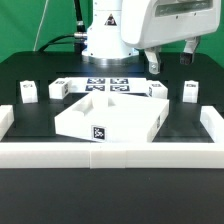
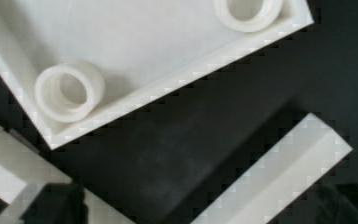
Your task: Assemble one leg
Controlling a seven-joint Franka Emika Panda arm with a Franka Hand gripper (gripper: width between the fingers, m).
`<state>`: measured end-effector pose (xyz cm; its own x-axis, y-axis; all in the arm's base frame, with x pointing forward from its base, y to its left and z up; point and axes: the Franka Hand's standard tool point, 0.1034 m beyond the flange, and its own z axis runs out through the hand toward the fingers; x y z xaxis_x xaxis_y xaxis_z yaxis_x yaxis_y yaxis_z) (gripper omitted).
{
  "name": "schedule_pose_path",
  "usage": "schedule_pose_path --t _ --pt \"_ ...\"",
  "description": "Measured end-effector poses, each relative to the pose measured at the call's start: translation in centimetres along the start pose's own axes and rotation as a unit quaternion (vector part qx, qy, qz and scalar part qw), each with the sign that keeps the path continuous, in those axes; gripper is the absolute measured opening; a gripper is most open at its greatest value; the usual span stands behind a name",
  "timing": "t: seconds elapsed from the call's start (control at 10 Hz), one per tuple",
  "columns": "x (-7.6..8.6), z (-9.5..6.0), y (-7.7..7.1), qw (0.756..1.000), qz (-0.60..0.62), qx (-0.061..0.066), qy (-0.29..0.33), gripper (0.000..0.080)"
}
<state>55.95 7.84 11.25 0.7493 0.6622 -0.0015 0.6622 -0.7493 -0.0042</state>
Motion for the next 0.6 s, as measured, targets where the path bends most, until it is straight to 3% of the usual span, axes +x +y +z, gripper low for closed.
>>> schedule_pose_path --t 0.6 --pt "-0.02 0.08 -0.03 1.000 0.008 0.000 0.000 0.0650"
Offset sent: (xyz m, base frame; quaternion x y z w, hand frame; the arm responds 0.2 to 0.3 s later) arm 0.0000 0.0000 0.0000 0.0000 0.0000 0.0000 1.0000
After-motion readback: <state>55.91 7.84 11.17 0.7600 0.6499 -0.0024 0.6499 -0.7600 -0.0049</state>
